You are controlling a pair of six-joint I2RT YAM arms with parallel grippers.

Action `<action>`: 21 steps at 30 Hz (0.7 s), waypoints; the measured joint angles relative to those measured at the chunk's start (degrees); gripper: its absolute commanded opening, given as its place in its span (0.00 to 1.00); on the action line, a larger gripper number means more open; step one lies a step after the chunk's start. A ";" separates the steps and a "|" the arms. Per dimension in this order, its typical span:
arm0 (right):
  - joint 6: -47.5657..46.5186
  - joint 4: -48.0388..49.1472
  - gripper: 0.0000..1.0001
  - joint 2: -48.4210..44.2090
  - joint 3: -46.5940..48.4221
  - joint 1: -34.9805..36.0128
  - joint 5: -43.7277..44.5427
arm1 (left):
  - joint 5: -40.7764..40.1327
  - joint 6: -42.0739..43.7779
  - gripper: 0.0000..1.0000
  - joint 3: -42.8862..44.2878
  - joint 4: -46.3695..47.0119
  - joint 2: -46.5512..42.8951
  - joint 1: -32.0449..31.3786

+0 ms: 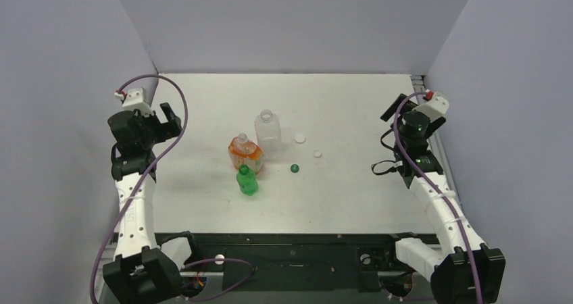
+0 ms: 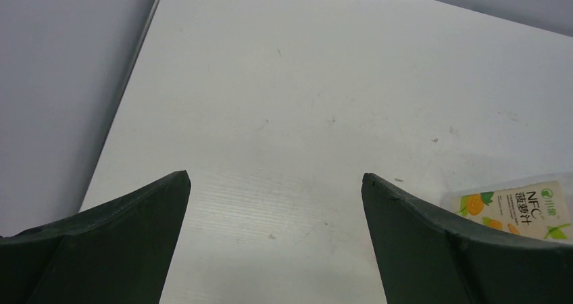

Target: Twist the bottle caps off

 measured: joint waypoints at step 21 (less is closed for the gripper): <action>-4.44 22.10 0.86 2.38 -24.59 -8.52 8.04 | 6.82 -4.13 0.97 -35.74 43.87 4.79 -3.26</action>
